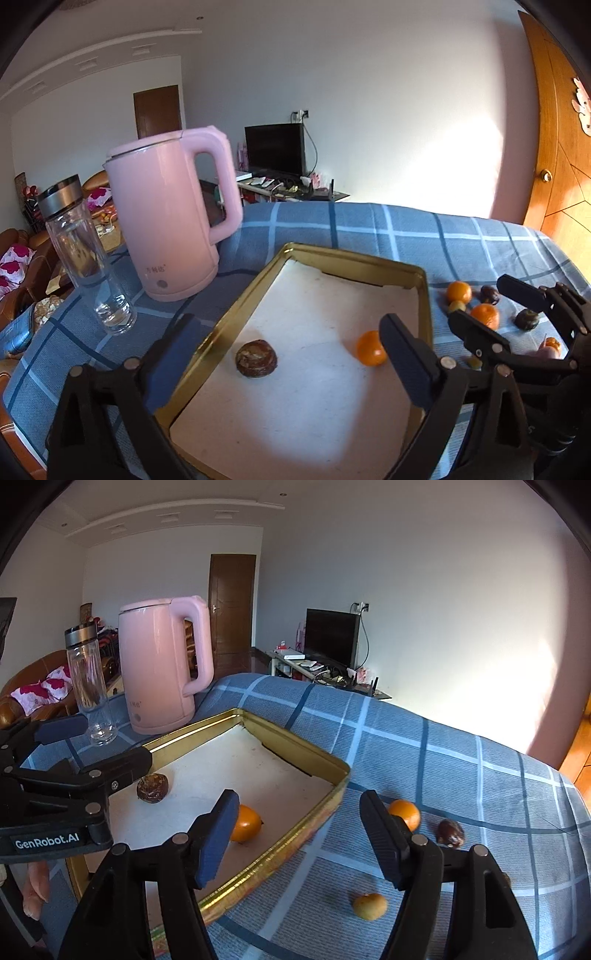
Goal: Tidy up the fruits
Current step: 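Grasp the purple round root with the left tool while the right tool grasps a tangerine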
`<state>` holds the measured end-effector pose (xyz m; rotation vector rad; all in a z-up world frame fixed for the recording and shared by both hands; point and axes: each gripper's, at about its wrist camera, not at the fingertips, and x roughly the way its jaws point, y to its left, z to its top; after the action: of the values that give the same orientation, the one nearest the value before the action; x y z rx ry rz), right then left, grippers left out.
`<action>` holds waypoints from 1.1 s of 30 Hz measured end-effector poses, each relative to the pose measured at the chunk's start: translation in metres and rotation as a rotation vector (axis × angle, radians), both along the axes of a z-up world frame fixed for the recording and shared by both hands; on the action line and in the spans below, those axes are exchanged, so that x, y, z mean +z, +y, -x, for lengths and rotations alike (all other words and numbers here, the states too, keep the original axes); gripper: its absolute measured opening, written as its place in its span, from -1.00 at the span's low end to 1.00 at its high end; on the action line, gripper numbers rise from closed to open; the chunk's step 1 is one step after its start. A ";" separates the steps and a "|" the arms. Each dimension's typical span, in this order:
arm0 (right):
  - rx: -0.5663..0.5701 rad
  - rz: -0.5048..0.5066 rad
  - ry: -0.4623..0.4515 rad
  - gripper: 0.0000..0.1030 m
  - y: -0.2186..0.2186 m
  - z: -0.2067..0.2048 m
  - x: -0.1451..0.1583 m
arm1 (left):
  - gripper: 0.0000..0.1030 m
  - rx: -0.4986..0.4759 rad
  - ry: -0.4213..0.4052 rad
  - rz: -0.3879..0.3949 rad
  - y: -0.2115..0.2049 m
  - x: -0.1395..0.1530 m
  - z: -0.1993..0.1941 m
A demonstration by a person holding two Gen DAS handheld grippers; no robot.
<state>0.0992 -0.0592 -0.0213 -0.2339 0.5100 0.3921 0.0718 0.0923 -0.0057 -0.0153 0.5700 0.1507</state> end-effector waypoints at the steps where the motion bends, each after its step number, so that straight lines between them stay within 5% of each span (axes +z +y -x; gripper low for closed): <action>1: -0.011 0.000 -0.004 0.38 -0.006 0.002 0.002 | 0.92 -0.014 -0.004 -0.006 -0.007 0.002 0.002; 12: -0.198 0.001 -0.076 0.38 -0.104 0.046 0.004 | 0.92 -0.146 -0.004 -0.024 -0.072 -0.005 0.017; 22: -0.452 -0.085 0.002 0.38 -0.216 0.051 -0.013 | 0.92 -0.342 0.051 -0.033 -0.165 -0.029 0.016; 33: -0.504 -0.143 0.027 0.38 -0.242 0.053 -0.026 | 0.92 -0.493 0.162 -0.036 -0.248 -0.058 -0.006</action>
<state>0.0458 -0.3008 -0.0471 0.0421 0.5446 -0.0599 0.0774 -0.1555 -0.0638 0.1727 0.7166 -0.3206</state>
